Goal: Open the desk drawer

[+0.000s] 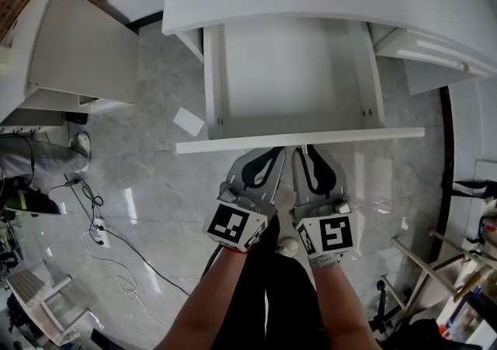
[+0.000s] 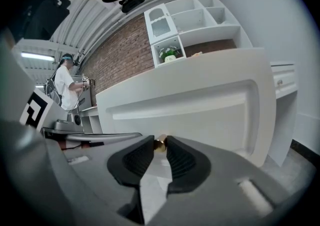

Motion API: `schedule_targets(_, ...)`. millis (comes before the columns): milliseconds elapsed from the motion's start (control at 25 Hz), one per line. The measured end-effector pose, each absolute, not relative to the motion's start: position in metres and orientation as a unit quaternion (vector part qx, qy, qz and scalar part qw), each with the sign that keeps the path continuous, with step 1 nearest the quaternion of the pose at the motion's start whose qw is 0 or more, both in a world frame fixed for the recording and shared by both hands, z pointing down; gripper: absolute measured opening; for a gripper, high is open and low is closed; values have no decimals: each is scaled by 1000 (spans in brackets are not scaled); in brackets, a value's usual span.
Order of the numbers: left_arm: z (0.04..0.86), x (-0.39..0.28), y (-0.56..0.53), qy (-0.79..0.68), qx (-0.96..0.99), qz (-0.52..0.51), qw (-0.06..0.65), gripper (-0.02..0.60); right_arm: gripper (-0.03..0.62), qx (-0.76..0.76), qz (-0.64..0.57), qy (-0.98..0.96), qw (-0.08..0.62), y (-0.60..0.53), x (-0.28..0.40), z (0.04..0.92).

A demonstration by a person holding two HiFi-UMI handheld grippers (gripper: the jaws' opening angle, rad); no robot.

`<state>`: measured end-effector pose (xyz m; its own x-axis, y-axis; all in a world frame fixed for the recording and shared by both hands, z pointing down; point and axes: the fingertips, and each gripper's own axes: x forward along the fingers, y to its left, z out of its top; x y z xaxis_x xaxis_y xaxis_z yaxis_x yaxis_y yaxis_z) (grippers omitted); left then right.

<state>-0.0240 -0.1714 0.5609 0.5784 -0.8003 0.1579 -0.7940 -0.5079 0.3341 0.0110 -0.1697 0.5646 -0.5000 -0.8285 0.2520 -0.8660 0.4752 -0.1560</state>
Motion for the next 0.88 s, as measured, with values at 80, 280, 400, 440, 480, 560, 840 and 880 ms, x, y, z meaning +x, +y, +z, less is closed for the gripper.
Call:
schedule_targets(80, 561, -23, -168, -460, 868, -8, 187, 3, 75, 495, 131, -856, 70, -166, 12, 565)
schedule_targets(280, 563, -22, -157, -462, 867, -7, 188, 3, 75, 493, 130, -858, 68, -156, 13, 565)
schedule_targets(400, 564, -20, -151, -464, 865, -7, 189, 3, 75, 491, 129, -859, 69, -149, 14, 566)
schedule_targets(440, 564, -20, -149, -464, 865, -7, 190, 3, 75, 490, 130, -859, 70, -147, 15, 566)
schedule_targets(480, 564, -19, -147, -465, 865, -7, 190, 3, 75, 489, 130, -859, 71, -145, 15, 566)
schedule_targets(560, 564, -19, -143, -465, 864, -6, 191, 3, 75, 488, 130, -860, 72, -141, 16, 566)
schedule_targets(840, 564, -16, -132, -467, 862, -7, 197, 3, 77, 483, 130, -863, 75, -129, 18, 566)
schedule_targets(880, 564, -16, -130, -468, 861, -7, 198, 3, 77, 482, 130, -863, 74, -127, 18, 566)
